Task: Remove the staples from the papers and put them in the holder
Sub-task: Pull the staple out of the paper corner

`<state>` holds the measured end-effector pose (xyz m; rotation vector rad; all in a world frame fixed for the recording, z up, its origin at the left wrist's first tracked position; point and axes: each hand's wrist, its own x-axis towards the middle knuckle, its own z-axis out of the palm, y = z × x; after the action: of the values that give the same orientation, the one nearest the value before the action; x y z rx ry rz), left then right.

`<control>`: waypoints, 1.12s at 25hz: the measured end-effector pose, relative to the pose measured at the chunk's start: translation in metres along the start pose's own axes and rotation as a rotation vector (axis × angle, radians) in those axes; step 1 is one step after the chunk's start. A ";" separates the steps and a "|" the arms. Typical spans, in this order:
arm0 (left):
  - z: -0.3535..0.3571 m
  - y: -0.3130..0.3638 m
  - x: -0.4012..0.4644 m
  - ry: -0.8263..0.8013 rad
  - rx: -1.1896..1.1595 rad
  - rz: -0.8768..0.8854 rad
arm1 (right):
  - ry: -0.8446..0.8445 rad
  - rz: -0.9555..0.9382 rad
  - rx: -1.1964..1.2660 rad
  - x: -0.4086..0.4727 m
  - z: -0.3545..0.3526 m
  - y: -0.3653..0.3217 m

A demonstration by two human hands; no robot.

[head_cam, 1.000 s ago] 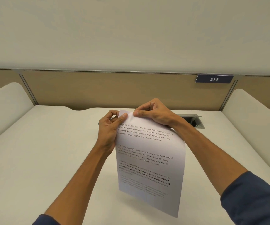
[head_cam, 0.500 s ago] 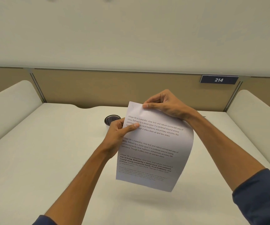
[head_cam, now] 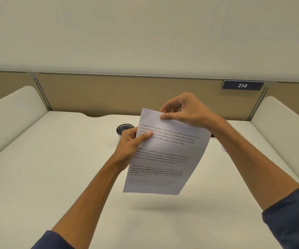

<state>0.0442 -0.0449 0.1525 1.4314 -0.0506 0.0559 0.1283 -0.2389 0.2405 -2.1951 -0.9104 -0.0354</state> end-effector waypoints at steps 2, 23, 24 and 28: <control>-0.002 -0.001 0.001 0.018 0.000 0.012 | 0.128 -0.023 -0.112 -0.004 0.004 0.003; 0.015 -0.004 0.005 0.025 -0.007 0.133 | 0.530 0.110 -0.361 -0.043 0.105 -0.015; 0.017 -0.004 0.004 0.009 0.027 0.154 | 0.532 0.141 -0.303 -0.043 0.107 -0.018; 0.026 -0.008 0.002 -0.038 0.208 0.242 | 0.608 0.213 -0.076 -0.043 0.109 -0.025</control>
<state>0.0469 -0.0714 0.1481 1.6288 -0.2556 0.2385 0.0545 -0.1819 0.1649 -2.1440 -0.3378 -0.6073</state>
